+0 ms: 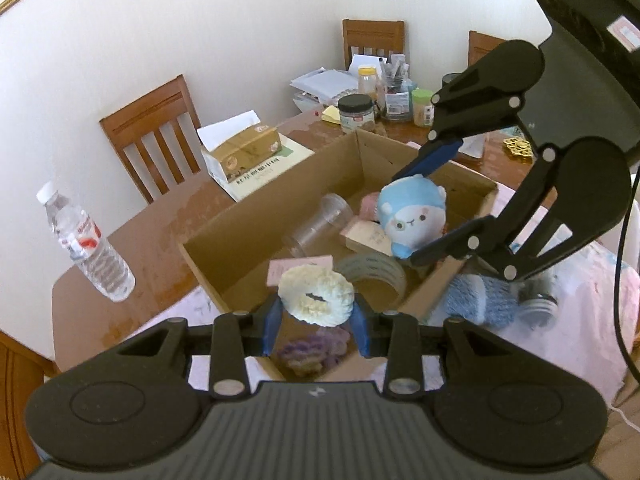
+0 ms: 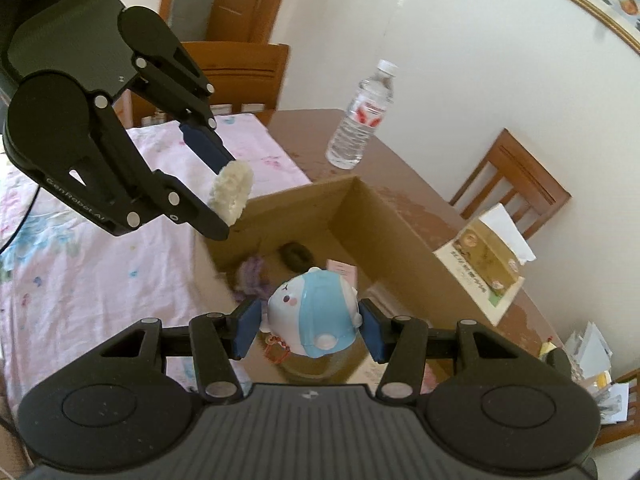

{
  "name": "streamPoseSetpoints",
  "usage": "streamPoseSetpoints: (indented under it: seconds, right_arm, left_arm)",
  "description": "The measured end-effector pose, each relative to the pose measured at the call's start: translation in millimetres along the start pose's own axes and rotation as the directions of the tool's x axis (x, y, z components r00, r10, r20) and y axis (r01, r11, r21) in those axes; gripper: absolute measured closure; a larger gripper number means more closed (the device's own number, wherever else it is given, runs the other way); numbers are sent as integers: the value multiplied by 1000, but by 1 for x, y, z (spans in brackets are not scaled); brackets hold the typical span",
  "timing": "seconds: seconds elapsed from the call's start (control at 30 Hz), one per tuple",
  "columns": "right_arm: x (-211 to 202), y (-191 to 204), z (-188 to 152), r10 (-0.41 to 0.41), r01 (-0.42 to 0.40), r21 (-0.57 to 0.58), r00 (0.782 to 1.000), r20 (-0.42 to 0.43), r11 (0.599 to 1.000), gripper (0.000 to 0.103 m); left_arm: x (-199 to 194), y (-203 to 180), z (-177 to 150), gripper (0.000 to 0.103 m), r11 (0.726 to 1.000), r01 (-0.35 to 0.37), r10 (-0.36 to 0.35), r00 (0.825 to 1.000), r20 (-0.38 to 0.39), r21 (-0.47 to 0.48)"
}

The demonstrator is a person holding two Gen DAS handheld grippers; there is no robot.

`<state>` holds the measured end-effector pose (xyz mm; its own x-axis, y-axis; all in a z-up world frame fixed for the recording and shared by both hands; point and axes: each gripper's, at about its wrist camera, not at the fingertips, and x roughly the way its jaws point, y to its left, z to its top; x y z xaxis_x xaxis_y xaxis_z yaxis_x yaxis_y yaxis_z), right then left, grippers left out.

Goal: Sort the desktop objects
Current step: 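Carry scrunchie and plush toy over the box and open both tools, then move both tools back toward the black toy block and blue knitted sock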

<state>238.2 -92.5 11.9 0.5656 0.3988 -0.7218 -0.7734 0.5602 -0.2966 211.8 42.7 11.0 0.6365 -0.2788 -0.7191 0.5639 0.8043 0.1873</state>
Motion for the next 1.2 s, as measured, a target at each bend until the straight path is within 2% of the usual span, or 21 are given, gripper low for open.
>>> streamPoseSetpoints:
  seconds: [0.1,0.2,0.33,0.43,0.83,0.9,0.97,1.03,1.1,1.2]
  right_arm:
    - [5,-14,-1,-16,16,23,1000,-8,1000,45]
    - [11,-23,-2,-38,38,36,999,-22,999,45]
    - [18,-32,-5,-45,47,48,998,-39,998,45]
    - [24,-38,-8,-48,51,54,997,-55,997,45]
    - [61,-61,-12,-77,88,82,989,-129,993,44]
    - [65,-64,-12,-78,92,98,988,-134,991,38]
    - [66,-66,-12,-87,104,119,987,-137,987,27]
    - [64,-67,-13,-90,107,125,987,-135,986,26]
    - [62,-66,-13,-104,121,121,985,-136,985,20]
    - [57,-65,-16,-99,118,138,986,-137,983,19]
  left_arm:
    - [12,5,6,67,1000,-6,6,1000,-3,-3]
    - [24,10,10,59,1000,-25,25,1000,-12,-9]
    - [37,11,11,37,998,-61,60,997,-41,-8]
    - [38,10,8,28,998,-70,70,997,-43,-2]
    - [34,7,-1,24,999,-45,45,998,-50,-7]
    - [33,6,-2,23,999,-46,46,998,-48,-12]
    - [32,7,-3,23,999,-48,47,998,-46,-16]
    - [32,7,-3,23,999,-45,44,998,-48,-21]
    - [31,6,-4,23,999,-44,43,998,-48,-28]
    - [27,3,-6,23,998,-37,34,998,-44,-48]
